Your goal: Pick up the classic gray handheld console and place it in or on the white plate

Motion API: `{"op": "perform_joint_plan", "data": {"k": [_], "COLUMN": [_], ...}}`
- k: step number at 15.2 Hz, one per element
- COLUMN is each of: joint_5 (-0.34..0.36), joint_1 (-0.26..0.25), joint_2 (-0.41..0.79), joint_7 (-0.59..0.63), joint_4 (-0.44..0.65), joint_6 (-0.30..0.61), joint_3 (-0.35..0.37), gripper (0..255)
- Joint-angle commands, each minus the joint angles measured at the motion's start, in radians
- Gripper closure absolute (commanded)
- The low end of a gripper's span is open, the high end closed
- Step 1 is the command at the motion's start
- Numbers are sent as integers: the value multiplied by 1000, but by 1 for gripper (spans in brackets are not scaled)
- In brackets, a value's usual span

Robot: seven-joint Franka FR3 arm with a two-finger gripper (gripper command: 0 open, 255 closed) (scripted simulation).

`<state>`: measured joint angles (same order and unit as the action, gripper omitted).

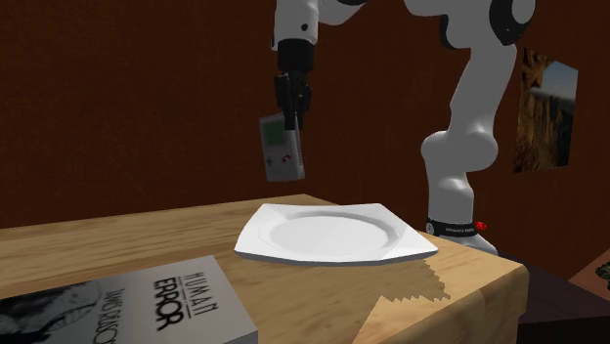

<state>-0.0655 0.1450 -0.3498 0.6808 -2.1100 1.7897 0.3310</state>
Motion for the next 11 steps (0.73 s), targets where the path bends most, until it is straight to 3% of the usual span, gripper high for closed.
{"op": "perform_joint_plan", "data": {"k": [1,6,11], "joint_5": [1,3,-18], "joint_1": [0,3,-38], "joint_2": [-2,3,12], "joint_7": [0,-1,120], "joint_4": [27,89,144], "joint_6": [-28,-86,-128], "joint_3": [-1,-5,78], "gripper": [255,255,255]}}
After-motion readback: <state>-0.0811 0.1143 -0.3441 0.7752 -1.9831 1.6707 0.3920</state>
